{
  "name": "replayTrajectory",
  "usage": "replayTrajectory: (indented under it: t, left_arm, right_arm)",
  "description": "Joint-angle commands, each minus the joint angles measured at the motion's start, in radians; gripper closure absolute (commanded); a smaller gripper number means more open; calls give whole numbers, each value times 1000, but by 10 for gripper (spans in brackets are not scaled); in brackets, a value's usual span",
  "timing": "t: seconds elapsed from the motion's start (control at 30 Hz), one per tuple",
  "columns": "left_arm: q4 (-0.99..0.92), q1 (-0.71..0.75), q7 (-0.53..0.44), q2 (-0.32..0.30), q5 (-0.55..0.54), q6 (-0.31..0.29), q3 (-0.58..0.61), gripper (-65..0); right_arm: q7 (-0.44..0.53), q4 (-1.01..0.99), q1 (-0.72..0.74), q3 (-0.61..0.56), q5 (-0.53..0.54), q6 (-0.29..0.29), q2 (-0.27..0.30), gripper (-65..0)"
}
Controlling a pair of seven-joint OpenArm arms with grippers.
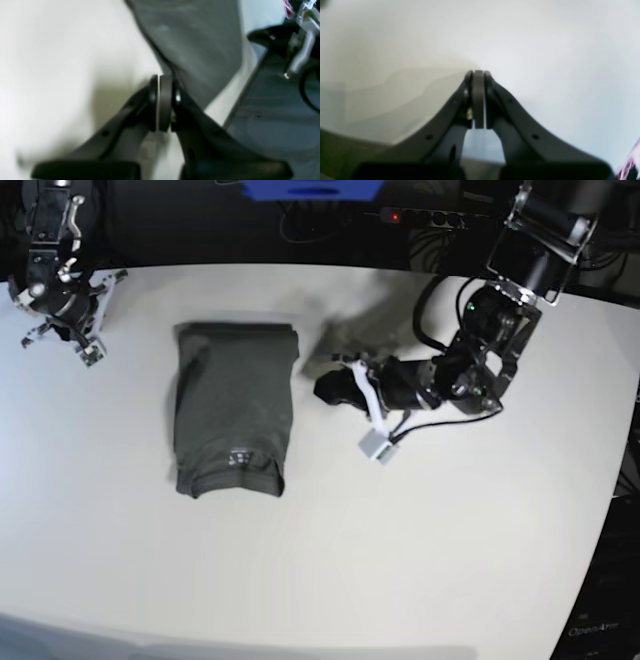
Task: Fold the T-shirt properly
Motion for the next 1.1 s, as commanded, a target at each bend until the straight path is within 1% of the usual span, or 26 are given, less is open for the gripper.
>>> replayTrajectory:
  t: [0.0, 0.07, 0.13, 0.23, 0.3, 0.4, 0.47, 0.53, 0.63, 0.73, 0.83, 0.93, 0.97, 1.07]
  left_arm:
    - [27, -13, -14, -7, -15, -8, -6, -17]
    - [49, -8, -7, -15, -15, -8, -6, -17]
    - [67, 21, 46, -33, -15, -8, -14, -17]
    - [127, 93, 98, -46, -9, -9, -104, -17]
    - [199, 159, 125, -83, -4, -11, -180, -17]
    - [324, 240, 165, -133, -9, -9, -249, -17]
    - [406, 291, 194, -155, -4, -9, -292, -17]
    - [468, 340, 210, -161, -4, -12, -350, -17]
    - [509, 398, 213, -165, -3, -15, -436, -17]
    - [517, 418, 230, -193, -4, -15, -468, -17]
    - [517, 461, 231, -225, -3, -15, -470, -17]
    - [515, 501, 228, -244, 1, -15, -471, -17]
    - [515, 515, 228, -257, 13, -15, -471, -17]
    - [515, 567, 227, -264, 70, -15, -471, -17]
  right_arm:
    - [4, 11, -5, 14, -6, 7, 14, -1]
    - [25, 11, -16, 39, -6, 7, 14, -1]
    - [31, 11, -45, 63, -6, 7, 13, -1]
    - [54, 13, -71, 108, -9, 7, -32, -3]
    - [73, 25, -96, 143, -11, 7, -60, -3]
    - [107, 57, -148, 177, -11, 7, -98, -4]
    - [146, 79, -183, 205, -11, 7, -121, -4]
    - [176, 106, -217, 223, -11, 7, -146, -4]
    - [186, 140, -249, 269, -11, 7, -188, -4]
    - [186, 140, -261, 306, -11, 7, -205, -4]
    - [192, 139, -278, 353, -11, 7, -230, -4]
    - [215, 120, -289, 424, -11, 7, -268, -4]
    - [215, 111, -290, 441, -11, 7, -273, -4]
    - [217, 46, -304, 476, -11, 7, -281, -4]
